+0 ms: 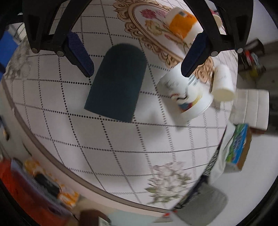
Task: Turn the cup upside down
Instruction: 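Move the left tool toward the dark teal cup lying on its side, then close the left gripper around the teal cup's body, then lift the teal cup and rotate it upright with the left gripper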
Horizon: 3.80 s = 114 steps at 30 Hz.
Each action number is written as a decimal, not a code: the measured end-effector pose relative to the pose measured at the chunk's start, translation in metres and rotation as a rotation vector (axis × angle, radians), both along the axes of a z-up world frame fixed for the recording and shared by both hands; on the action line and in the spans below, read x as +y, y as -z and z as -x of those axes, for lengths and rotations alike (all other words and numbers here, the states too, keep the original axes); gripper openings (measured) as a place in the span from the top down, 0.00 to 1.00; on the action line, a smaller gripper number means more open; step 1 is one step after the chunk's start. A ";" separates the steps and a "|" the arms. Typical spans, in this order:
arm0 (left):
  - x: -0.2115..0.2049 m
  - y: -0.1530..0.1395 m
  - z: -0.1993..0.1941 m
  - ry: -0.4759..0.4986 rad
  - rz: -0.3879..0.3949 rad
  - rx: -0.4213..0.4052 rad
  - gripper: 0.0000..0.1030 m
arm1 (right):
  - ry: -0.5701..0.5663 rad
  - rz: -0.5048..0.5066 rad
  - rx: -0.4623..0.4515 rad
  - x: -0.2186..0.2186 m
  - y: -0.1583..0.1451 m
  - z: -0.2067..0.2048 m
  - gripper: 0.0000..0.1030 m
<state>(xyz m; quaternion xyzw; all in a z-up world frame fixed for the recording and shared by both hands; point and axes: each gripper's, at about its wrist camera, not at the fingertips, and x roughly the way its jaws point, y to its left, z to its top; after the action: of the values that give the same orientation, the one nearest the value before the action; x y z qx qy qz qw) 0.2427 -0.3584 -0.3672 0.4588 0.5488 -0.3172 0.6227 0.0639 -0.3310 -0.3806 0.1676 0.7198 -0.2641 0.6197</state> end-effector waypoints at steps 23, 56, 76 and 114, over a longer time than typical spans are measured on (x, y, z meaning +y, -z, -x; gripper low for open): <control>-0.012 0.056 0.009 0.063 -0.052 0.041 0.33 | 0.019 -0.021 0.094 -0.022 0.027 0.009 0.00; 0.124 -0.027 0.057 -0.543 0.130 0.237 0.35 | -0.143 -0.044 0.016 0.002 -0.001 0.056 0.00; 0.195 0.052 0.142 -0.919 0.078 0.516 0.35 | -0.358 -0.127 0.038 0.056 0.017 0.079 0.00; 0.224 0.042 0.097 -0.879 0.162 0.403 0.13 | -0.287 -0.128 0.016 0.052 0.008 0.056 0.00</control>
<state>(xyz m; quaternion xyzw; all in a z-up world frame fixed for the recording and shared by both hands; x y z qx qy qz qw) 0.1454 -0.1347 -0.4090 0.0630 0.7737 -0.1484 0.6127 0.0076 -0.2788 -0.3883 0.1003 0.7565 -0.1279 0.6335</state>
